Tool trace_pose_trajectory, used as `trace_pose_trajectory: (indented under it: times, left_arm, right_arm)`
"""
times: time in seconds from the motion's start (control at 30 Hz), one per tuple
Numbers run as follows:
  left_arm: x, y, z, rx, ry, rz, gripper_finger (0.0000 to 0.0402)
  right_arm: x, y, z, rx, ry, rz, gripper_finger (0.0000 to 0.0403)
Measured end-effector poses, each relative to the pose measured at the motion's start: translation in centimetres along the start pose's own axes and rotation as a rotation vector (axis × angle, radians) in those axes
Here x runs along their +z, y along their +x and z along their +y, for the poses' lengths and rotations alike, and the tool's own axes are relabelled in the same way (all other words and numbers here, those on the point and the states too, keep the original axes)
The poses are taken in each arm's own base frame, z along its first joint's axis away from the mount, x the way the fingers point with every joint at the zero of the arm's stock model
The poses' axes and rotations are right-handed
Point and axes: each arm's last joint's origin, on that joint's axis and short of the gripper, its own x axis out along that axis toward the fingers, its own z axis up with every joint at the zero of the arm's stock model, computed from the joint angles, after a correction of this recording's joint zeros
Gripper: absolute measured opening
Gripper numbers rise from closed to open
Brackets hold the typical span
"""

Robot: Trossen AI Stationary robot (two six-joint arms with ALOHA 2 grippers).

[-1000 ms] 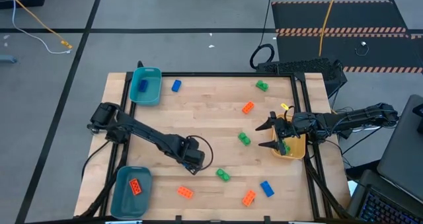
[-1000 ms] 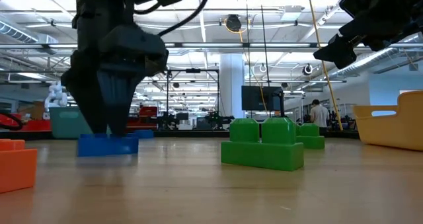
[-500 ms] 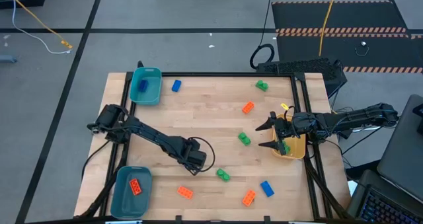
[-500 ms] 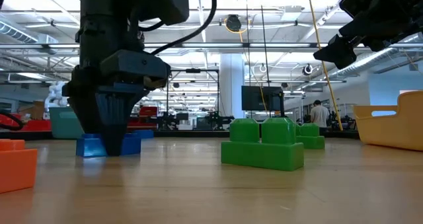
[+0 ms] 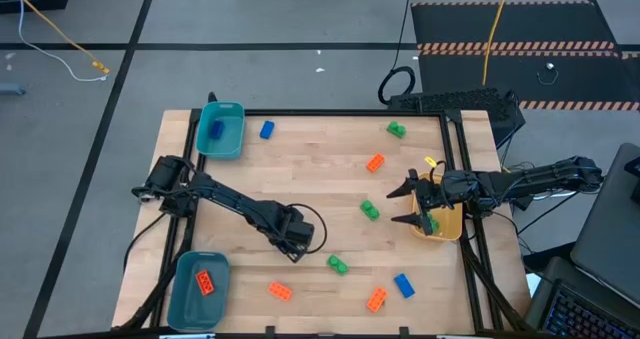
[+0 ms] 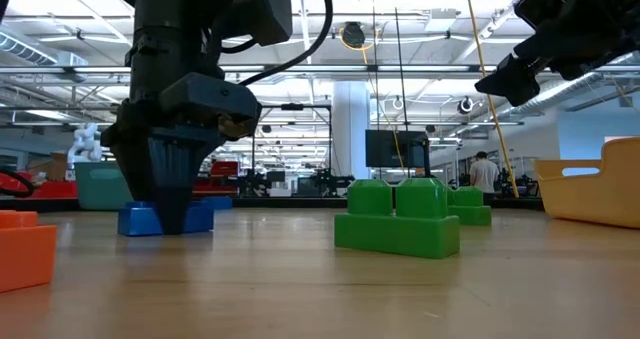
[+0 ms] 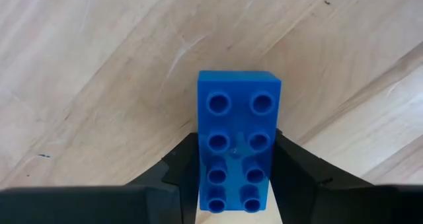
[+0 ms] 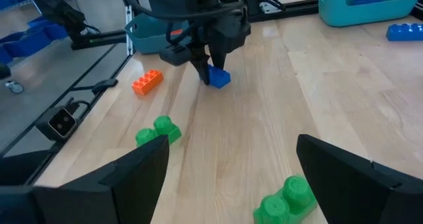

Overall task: Sort & place blocks by color
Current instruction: Put the blue game piece into the light blue bin

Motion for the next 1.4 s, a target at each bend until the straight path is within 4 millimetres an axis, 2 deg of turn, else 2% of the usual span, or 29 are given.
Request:
trace_pose_trajectory:
  times: [0.17, 0.53, 0.73, 0.87, 1.0, 1.1, 1.27, 1.4]
  left_arm:
    - [0.1, 0.0, 0.0, 0.0, -0.004, -0.002, 0.0146]
    - [1.1, -0.1, 0.9, -0.002, -0.057, 0.057, 0.0142]
    - [3.4, -0.7, 2.7, 0.02, -0.065, 0.009, 0.0142]
    - [5.2, -2.0, 4.2, 0.03, -0.079, -0.069, 0.0142]
    - [7.1, -3.9, 6.4, 0.01, -0.101, -0.112, 0.0142]
    - [8.6, -6.2, 8.8, 0.001, -0.138, -0.182, 0.0142]
    - [10.2, -10.4, 14.2, 0.031, -0.234, -0.278, 0.0148]
    - [9.9, -13.4, 19.0, 0.109, -0.358, -0.308, 0.0143]
  right_arm:
    - [-0.7, 0.1, -0.2, -0.022, -0.007, 0.01, 0.0325]
    - [-0.5, 0.1, -0.2, -0.025, -0.023, -0.012, 0.0325]
    - [-0.5, 0.1, -0.2, -0.025, -0.023, -0.012, 0.0325]
    - [-0.5, 0.1, -0.2, -0.025, -0.023, -0.013, 0.0325]
    - [-0.5, 0.1, -0.2, -0.025, -0.023, -0.012, 0.0325]
    - [-0.5, 0.1, -0.2, -0.025, -0.023, -0.012, 0.0325]
    - [-0.5, 0.1, -0.2, -0.025, -0.023, -0.009, 0.0325]
    - [-0.5, 0.1, -0.2, -0.027, -0.04, -0.005, 0.0325]
